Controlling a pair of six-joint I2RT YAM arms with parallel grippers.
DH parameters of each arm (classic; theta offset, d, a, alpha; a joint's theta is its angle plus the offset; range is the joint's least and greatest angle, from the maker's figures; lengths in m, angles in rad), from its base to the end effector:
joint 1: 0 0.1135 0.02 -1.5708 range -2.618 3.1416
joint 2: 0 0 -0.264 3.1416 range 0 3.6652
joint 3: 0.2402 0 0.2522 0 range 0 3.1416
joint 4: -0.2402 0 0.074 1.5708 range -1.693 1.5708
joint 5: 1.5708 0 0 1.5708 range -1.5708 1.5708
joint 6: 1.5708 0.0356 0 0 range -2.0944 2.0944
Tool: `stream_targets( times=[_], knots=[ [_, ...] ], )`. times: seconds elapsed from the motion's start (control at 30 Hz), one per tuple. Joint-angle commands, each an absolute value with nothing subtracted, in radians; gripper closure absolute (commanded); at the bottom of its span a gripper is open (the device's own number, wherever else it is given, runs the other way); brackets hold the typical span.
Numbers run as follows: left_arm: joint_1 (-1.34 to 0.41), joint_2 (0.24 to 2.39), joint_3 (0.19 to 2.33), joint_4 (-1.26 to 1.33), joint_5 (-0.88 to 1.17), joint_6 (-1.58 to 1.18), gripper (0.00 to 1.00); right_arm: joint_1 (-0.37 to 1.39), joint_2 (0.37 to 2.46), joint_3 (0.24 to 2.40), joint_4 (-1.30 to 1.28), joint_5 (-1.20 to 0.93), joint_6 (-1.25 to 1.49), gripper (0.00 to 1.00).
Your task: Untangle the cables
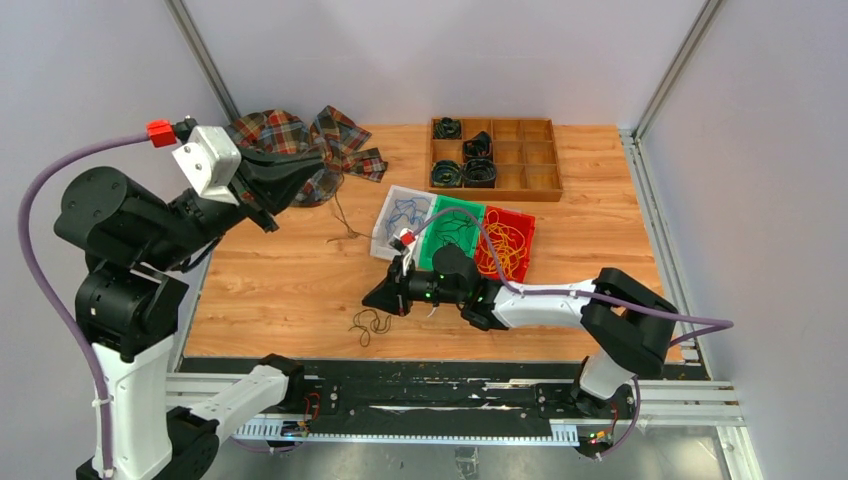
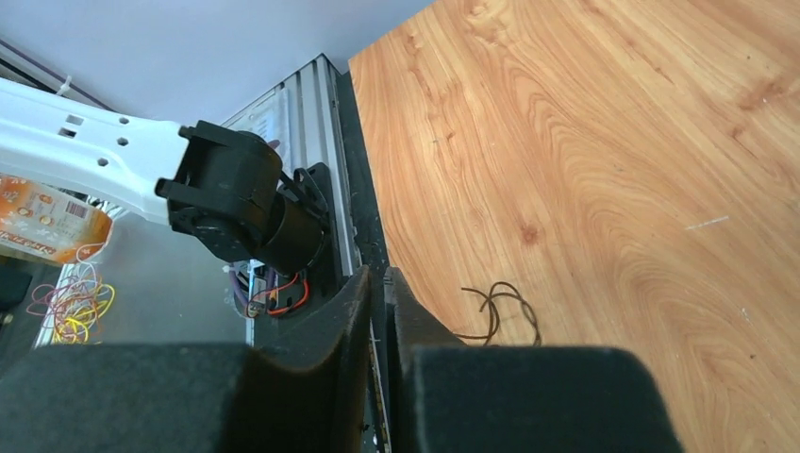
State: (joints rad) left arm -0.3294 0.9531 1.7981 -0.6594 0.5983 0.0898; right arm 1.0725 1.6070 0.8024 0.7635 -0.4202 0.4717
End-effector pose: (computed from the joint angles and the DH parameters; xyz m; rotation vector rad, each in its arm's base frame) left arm 0.0753 -0.0469 0.5708 0.7747 1.2207 -0.6102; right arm 0.1541 0.3135 0.2380 -0.8853 1.6119 1.4815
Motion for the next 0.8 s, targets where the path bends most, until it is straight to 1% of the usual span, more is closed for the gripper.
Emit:
stream_targets(
  times=[0.0,0.03,0.1,0.13,0.23,0.33,0.47,0.67,0.77],
  knots=[
    [-0.330,0.983,1.832,-0.646,0.509,0.128,0.99,1.074,1.580,0.766,0.807,-0.348,0.446,0.84],
    [-0.330,0.981,1.819,-0.652,0.508,0.135,1.00,1.075,1.556,0.761,0.785,-0.324,0.424,0.79],
    [-0.330,0.969,1.772,-0.653,0.515,0.144,0.99,1.069,1.492,0.759,0.717,-0.271,0.368,0.66],
    [-0.330,0.964,1.745,-0.654,0.531,0.147,0.99,1.064,1.456,0.759,0.680,-0.249,0.343,0.62],
    [-0.330,0.962,1.670,-0.655,0.583,0.148,0.99,1.033,1.339,0.760,0.562,-0.206,0.292,0.56],
    [-0.329,0.987,1.624,-0.650,0.648,0.152,1.00,0.981,1.219,0.765,0.436,-0.153,0.269,0.56],
    [-0.342,1.052,1.631,-0.621,0.711,0.150,0.99,0.888,1.105,0.744,0.332,-0.073,0.266,0.58],
    [-0.425,1.173,1.678,-0.531,0.732,0.118,0.99,0.764,1.062,0.722,0.252,0.020,0.291,0.60],
    [-0.462,1.224,1.671,-0.484,0.732,0.104,1.00,0.713,1.064,0.712,0.239,0.018,0.314,0.62]
  ],
)
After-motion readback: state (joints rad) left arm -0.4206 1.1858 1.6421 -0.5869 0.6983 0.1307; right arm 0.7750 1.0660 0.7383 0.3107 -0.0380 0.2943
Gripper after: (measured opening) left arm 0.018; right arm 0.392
